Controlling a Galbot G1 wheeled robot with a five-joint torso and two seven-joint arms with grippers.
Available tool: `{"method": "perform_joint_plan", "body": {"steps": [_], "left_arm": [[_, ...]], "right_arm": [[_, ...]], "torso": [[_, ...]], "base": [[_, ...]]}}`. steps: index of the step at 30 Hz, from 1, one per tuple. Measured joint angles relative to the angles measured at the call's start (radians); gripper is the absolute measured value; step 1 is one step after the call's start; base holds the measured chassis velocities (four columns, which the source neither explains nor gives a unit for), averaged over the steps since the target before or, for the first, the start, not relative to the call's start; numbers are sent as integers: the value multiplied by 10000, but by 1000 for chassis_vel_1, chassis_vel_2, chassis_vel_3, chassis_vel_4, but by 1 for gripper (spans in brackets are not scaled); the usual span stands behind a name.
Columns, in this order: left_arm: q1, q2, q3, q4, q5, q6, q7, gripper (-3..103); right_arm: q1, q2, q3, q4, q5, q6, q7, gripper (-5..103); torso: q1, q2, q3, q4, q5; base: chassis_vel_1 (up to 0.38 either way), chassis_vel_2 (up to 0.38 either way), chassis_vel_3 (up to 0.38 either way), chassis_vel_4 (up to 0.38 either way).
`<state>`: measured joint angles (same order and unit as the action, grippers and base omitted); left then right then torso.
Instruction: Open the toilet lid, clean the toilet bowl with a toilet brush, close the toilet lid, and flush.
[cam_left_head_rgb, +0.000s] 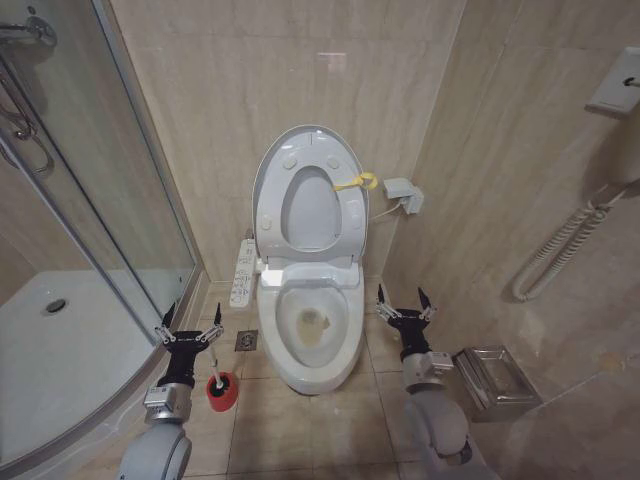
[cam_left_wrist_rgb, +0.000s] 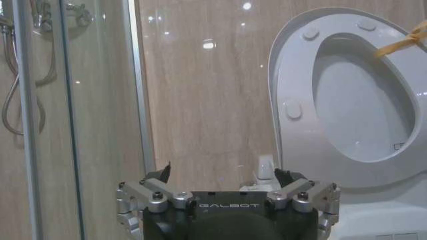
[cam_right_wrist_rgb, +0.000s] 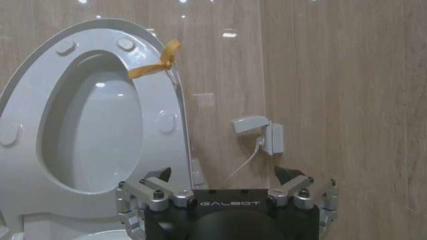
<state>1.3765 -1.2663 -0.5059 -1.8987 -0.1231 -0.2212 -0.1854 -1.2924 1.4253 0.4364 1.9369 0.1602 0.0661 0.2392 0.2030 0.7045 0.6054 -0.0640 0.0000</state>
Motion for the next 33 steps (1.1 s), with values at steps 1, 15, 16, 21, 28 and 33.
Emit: {"method": "perform_joint_plan", "body": {"steps": [1,15,16,21,28,33], "left_arm": [[0,0,0,0,0,0,0,100],[0,0,0,1,0,0,0,100],[0,0,0,0,0,0,0,100],[0,0,0,0,0,0,0,100],[0,0,0,0,0,0,0,100],[0,0,0,0,0,0,0,100]], "right_arm": [[0,0,0,0,0,0,0,100],[0,0,0,0,0,0,0,100],[0,0,0,0,0,0,0,100],[0,0,0,0,0,0,0,100],[0,0,0,0,0,0,0,100],[0,0,0,0,0,0,0,100]], "torso": [[0,0,0,0,0],[0,0,0,0,0],[0,0,0,0,0],[0,0,0,0,0],[0,0,0,0,0],[0,0,0,0,0]], "base": [[0,0,0,0],[0,0,0,0],[0,0,0,0],[0,0,0,0],[0,0,0,0],[0,0,0,0]]}}
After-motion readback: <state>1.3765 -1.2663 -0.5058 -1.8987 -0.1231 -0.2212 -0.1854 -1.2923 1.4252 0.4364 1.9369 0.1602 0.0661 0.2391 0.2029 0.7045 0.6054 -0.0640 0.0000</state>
